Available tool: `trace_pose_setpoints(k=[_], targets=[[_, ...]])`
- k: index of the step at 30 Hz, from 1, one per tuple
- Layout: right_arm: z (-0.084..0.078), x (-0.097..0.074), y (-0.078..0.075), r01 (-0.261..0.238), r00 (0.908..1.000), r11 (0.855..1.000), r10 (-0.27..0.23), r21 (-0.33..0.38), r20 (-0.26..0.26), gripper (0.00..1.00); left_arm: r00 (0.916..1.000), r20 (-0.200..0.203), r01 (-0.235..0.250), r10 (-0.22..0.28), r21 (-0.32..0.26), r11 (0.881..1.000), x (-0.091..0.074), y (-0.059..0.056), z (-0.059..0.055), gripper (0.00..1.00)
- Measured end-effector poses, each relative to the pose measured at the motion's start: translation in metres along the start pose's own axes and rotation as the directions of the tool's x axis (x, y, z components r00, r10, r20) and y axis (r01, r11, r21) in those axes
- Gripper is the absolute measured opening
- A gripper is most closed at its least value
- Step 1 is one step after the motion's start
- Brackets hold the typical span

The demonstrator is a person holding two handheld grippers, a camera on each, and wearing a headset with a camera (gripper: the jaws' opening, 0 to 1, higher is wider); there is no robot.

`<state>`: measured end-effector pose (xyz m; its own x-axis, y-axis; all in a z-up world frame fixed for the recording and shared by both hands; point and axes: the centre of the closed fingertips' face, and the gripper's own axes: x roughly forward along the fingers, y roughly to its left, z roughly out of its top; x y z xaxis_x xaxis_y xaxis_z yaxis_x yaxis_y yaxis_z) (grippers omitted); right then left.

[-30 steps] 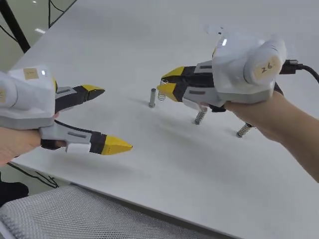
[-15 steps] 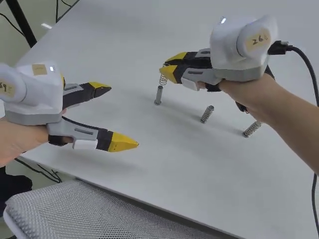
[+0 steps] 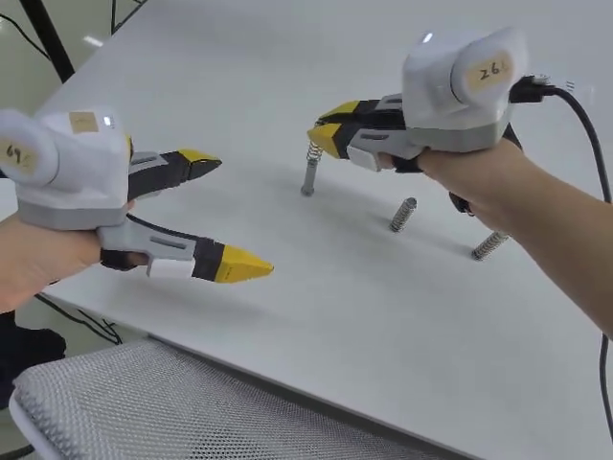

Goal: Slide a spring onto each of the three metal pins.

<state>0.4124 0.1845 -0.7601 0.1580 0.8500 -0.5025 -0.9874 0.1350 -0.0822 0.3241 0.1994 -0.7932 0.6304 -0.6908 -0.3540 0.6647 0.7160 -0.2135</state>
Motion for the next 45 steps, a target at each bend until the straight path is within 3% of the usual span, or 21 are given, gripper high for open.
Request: trace_pose_setpoints(k=[12,24,30,34,35,45], targets=[[-0.011,0.005,0.001,0.005,0.9996,1.0,-0.005,0.003,-0.028,0.12,1.0,-0.005,-0.007,0.007,-0.008,1.0,-0.004,0.001,-0.004,0.93],[-0.047,0.024,0.008,0.001,0.9898,1.0,-0.003,-0.014,-0.142,0.12,0.9999,-0.006,-0.008,0.008,-0.011,1.0,-0.003,0.001,-0.006,0.92],[-0.057,0.028,0.009,0.003,0.9837,1.0,-0.005,-0.01,-0.18,0.12,0.9999,-0.009,-0.008,0.007,-0.012,1.0,-0.003,0.0,-0.007,0.92],[-0.065,0.029,0.01,0.003,0.9818,1.0,-0.005,-0.013,-0.19,0.12,0.9999,-0.009,-0.005,0.005,-0.012,1.0,-0.002,-0.001,-0.007,0.92],[-0.062,0.029,0.011,0.006,0.9848,1.0,-0.006,-0.005,-0.174,0.12,1.0,-0.008,-0.004,0.004,-0.012,1.0,-0.001,-0.001,-0.007,0.92],[-0.064,0.027,0.009,0.008,0.9833,1.0,-0.007,0.006,-0.182,0.14,0.9999,-0.01,0.005,-0.005,-0.009,1.0,0.002,-0.004,-0.005,0.92]])
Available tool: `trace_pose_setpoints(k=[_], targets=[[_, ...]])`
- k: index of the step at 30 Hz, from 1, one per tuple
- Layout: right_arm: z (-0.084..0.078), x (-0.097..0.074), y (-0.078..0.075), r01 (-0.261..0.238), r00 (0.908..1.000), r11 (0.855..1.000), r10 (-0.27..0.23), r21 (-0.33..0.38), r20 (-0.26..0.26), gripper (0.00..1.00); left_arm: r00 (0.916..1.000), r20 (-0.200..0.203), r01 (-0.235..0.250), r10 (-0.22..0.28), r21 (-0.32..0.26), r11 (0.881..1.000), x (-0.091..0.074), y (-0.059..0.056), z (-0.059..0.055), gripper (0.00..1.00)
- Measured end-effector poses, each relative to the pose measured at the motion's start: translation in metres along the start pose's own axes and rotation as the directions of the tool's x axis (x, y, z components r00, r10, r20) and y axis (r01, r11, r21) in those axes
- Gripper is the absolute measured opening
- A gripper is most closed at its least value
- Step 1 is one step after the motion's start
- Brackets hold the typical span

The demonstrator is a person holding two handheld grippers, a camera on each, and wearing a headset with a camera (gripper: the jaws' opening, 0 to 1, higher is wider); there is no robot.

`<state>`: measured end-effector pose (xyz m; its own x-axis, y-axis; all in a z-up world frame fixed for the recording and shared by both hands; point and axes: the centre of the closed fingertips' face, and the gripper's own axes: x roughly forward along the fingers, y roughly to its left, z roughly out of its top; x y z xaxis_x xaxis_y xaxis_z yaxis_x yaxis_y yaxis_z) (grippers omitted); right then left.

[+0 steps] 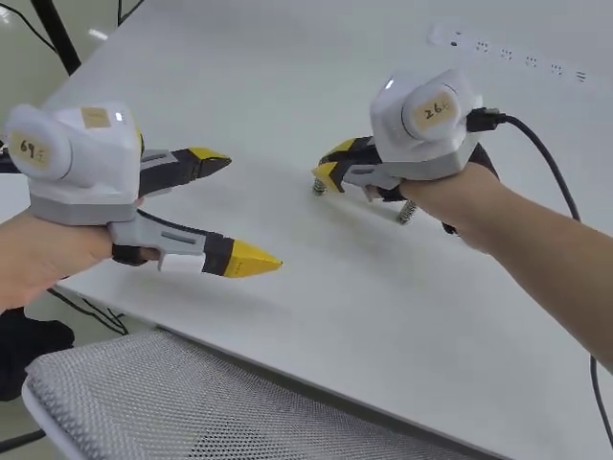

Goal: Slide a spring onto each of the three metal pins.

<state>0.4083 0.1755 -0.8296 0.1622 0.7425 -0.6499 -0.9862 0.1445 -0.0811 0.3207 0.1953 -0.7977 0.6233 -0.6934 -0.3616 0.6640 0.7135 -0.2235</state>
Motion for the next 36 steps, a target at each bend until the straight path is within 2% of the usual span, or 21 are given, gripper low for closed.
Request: trace_pose_setpoints(k=[3,11,17,25,26,36], targets=[[0.0,-0.001,0.001,0.001,1.0,1.0,-0.001,0.01,-0.004,0.17,1.0,0.004,0.002,-0.002,0.001,1.0,0.001,-0.001,0.003,0.92],[0.013,-0.01,-0.002,0.017,0.9992,0.999,-0.019,0.031,0.035,0.19,0.9999,0.011,0.002,-0.002,0.001,1.0,0.006,0.001,0.013,0.91],[0.021,-0.03,-0.001,0.025,0.9971,0.996,-0.031,0.081,0.07,0.21,0.9999,0.01,0.008,-0.008,0.009,1.0,0.011,-0.001,0.02,0.91],[0.024,-0.057,0.001,0.041,0.9914,0.994,-0.053,0.103,0.119,0.27,0.9998,0.006,0.017,-0.018,0.024,1.0,0.016,-0.006,0.028,0.9],[0.02,-0.057,-0.001,0.043,0.9906,0.993,-0.056,0.106,0.125,0.28,0.9998,0.006,0.019,-0.019,0.026,0.999,0.016,-0.007,0.029,0.9],[0.015,-0.095,-0.003,0.072,0.9787,0.987,-0.098,0.142,0.181,0.36,0.9998,-0.001,0.018,-0.018,0.042,0.999,0.02,-0.011,0.037,0.9]])
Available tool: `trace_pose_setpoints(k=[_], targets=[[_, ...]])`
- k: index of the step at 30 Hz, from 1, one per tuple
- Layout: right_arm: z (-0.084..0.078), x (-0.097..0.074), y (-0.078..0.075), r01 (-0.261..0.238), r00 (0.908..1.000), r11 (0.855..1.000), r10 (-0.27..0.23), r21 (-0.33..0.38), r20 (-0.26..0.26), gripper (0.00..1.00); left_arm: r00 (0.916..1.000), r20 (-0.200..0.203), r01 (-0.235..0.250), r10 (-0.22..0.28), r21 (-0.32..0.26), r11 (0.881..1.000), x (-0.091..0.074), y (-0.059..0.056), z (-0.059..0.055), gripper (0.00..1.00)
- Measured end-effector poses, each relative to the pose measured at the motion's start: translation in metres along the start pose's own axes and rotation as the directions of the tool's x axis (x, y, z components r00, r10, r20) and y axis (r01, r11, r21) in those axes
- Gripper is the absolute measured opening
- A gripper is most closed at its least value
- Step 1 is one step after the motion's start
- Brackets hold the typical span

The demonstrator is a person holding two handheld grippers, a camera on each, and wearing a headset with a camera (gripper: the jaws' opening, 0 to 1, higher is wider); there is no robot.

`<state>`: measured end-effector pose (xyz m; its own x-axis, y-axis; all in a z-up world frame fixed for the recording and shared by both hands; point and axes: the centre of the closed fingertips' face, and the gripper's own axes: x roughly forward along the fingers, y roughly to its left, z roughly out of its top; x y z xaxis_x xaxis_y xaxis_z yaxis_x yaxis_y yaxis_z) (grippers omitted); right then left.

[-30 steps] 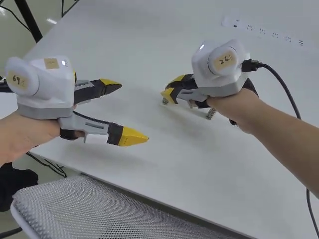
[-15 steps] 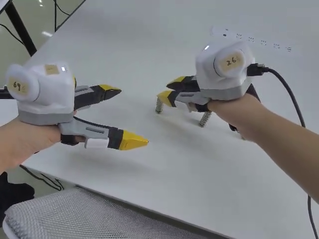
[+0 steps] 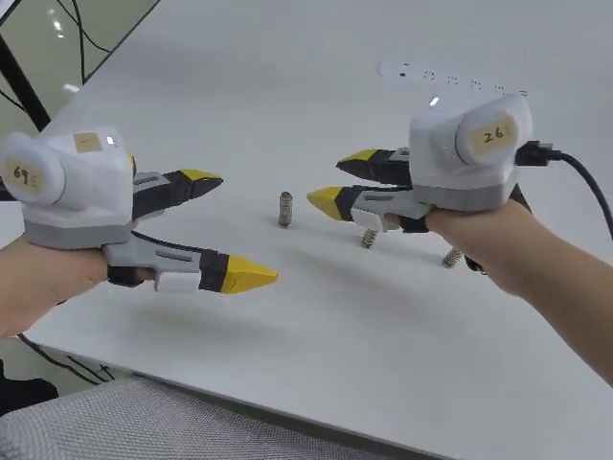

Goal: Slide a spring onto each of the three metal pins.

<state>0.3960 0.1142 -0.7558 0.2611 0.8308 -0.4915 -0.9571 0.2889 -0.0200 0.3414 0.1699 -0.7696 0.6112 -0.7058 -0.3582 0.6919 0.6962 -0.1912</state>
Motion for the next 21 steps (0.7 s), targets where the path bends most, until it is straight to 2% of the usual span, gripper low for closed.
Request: trace_pose_setpoints(k=[10,21], targets=[[-0.019,-0.043,-0.004,0.061,0.997,0.998,-0.061,0.016,0.047,0.46,0.9999,-0.012,-0.004,0.004,0.005,1.0,0.002,-0.001,0.002,0.91],[-0.05,-0.086,-0.018,0.147,0.9869,0.986,-0.151,0.08,0.055,0.56,0.9999,-0.008,-0.009,0.01,0.02,1.0,0.007,-0.002,0.008,0.92]])
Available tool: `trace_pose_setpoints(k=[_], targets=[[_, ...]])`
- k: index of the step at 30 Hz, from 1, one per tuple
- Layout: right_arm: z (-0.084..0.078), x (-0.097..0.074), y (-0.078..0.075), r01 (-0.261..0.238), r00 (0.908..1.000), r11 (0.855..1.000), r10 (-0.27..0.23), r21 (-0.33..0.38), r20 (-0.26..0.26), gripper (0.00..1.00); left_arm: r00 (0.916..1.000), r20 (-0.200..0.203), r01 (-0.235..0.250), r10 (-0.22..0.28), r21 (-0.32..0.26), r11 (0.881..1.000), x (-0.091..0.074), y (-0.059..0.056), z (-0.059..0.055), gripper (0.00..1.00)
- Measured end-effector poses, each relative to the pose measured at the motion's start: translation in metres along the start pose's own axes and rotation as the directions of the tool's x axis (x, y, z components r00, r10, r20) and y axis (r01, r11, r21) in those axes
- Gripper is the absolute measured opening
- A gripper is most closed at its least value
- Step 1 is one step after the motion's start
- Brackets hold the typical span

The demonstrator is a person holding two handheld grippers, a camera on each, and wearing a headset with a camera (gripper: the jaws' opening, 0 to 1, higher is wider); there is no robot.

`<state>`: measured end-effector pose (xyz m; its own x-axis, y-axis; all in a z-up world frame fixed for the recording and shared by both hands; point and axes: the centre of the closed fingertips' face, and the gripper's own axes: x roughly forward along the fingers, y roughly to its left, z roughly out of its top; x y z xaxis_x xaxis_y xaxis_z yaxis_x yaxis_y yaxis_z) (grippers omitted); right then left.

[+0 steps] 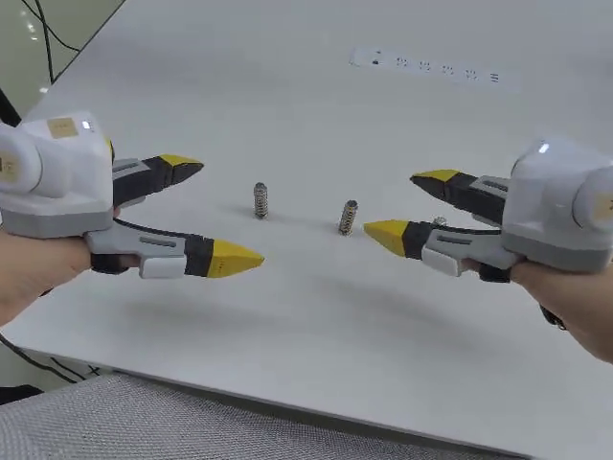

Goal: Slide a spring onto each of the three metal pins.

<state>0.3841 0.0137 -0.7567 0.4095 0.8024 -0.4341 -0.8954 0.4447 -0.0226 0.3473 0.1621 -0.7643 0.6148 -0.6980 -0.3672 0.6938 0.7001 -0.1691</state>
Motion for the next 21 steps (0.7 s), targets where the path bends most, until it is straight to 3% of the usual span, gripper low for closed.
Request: trace_pose_setpoints(k=[5,14,21], targets=[[-0.007,-0.016,-0.005,0.027,0.9989,0.999,-0.028,0.034,0.038,0.68,1.0,0.001,-0.003,0.003,0.005,1.0,-0.002,0.0,0.001,0.93],[-0.035,-0.039,0.001,0.039,0.9986,0.997,-0.042,0.072,0.033,0.78,0.9995,-0.031,-0.004,0.005,0.031,0.999,-0.005,-0.003,-0.003,0.95],[-0.048,-0.061,-0.006,0.065,0.9965,0.99,-0.071,0.124,0.044,0.89,0.9986,-0.053,0.002,0.0,0.044,0.999,-0.003,-0.007,-0.008,0.97]])
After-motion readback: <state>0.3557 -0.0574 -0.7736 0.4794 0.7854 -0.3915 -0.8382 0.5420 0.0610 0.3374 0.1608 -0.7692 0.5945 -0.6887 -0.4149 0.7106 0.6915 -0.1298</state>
